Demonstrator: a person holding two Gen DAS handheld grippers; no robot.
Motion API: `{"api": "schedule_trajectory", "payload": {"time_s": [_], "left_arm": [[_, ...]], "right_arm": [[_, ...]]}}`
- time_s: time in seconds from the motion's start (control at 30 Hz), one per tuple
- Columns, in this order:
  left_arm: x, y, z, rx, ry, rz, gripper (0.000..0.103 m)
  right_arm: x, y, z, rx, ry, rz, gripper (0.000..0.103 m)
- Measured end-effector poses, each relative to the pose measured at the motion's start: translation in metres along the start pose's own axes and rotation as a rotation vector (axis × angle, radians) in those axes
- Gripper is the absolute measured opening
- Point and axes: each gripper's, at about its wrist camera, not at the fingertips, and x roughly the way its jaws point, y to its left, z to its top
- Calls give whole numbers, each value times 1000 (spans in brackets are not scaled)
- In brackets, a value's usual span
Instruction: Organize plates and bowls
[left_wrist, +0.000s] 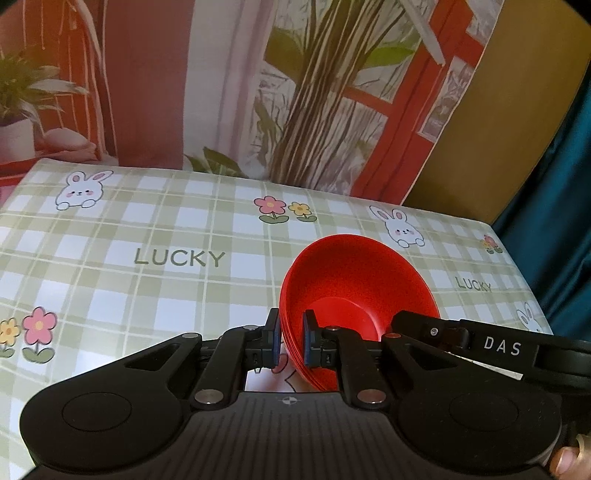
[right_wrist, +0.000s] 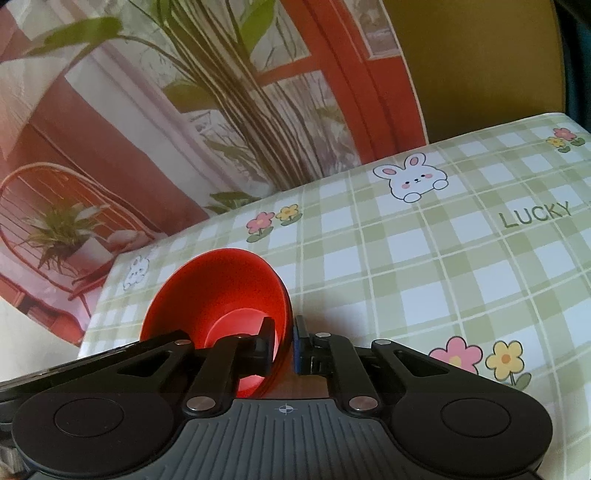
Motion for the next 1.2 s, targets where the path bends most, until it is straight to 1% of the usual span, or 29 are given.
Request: {"api": "schedule_trajectory", "payload": {"time_s": [0.2,0.47,0.73,0.93,1.2], "left_arm": [[-23,-1,-8,-13,-15,12,12],[-53,3,-23,-40,-37,23,12],[-79,11,-45,-66,-52,27,12],[-91,22,-65,-127,-40,19,12],[-100,25,-81,-129,-36,36,13]], "right_arm": [[-19,6,-8,28,-15,16,9],[-43,19,-23,29,-36,31,9],[-71,34,-43,-17,-72,44,9],[-83,40,-59,-26,-71,59,9],[-89,47,-79,-52,-53,60,10]]}}
